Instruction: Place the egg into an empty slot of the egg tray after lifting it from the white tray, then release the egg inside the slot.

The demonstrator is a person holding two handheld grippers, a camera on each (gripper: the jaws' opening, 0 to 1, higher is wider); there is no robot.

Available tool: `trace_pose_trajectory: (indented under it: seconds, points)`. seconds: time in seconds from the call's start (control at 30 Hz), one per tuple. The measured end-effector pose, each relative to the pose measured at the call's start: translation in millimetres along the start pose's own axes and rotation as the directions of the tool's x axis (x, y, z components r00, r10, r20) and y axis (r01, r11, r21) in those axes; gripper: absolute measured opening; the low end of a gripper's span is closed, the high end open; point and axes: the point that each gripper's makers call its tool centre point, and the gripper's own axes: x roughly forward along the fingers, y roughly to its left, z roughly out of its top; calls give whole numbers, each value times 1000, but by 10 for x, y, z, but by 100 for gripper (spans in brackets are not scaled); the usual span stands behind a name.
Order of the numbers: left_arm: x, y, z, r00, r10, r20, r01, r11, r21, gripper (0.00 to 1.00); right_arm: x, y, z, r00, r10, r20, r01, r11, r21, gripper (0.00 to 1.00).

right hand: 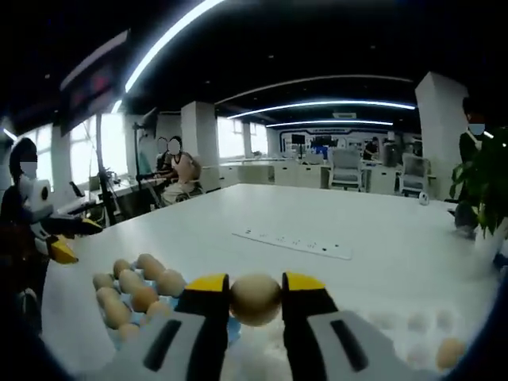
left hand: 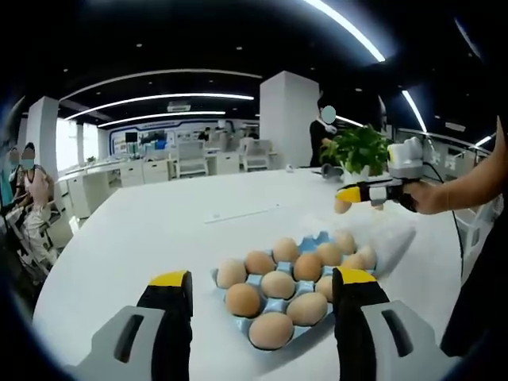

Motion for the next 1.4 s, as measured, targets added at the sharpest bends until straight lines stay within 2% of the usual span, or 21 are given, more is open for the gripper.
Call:
trace_pose_trajectory:
  seconds: [0.27, 0.57, 1.4]
  points:
    - [2, -2, -11, 1000, -1, 0, 1, 1000, -6, 73, 215, 306, 16, 997, 74, -5, -74, 997, -6, 25]
    - [-10, 22, -14, 1000, 1, -3, -1, 1000, -6, 73, 350, 525, -109, 990, 136, -46, -137, 991, -9, 25]
    - [-21, 46, -33, 1000, 7, -5, -7, 1000, -15, 72, 550, 783, -459, 969, 205, -139, -209, 978, -15, 25]
